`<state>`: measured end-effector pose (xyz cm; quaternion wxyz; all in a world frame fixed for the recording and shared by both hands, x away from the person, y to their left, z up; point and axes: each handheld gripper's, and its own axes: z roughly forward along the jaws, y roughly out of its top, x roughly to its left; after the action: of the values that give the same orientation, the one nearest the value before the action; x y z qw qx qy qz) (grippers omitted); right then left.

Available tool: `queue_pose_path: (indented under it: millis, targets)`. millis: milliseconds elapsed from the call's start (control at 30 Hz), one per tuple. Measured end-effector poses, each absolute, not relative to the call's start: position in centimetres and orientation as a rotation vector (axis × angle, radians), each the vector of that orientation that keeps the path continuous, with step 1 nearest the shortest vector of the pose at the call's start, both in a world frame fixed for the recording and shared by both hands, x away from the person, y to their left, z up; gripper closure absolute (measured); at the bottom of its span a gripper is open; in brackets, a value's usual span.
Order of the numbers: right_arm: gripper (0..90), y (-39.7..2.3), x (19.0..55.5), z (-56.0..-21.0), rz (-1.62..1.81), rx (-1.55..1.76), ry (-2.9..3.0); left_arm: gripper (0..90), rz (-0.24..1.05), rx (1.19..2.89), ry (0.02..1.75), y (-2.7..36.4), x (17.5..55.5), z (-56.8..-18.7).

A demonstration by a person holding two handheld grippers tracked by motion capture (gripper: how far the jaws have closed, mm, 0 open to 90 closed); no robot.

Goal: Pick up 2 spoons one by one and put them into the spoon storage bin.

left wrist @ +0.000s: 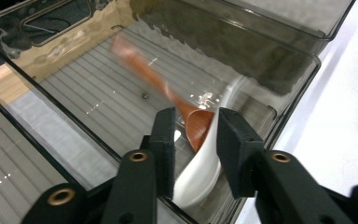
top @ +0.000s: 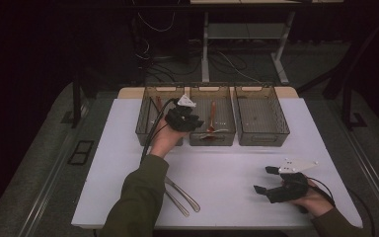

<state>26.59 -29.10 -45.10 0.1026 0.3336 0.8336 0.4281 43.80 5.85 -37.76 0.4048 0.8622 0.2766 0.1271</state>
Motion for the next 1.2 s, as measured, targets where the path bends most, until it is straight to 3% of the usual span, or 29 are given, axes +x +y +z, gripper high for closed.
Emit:
queue_pose_path:
  millis: [533,1200]
  targets:
    - [14.3,-29.1,26.6,-45.1,1.263,0.985,2.46,45.8,0.252,2.107,0.678,5.9,42.5,-36.7]
    - [14.3,-29.1,26.6,-45.1,1.26,0.986,2.463,34.2,0.238,2.039,0.66,8.3,37.8,-37.0]
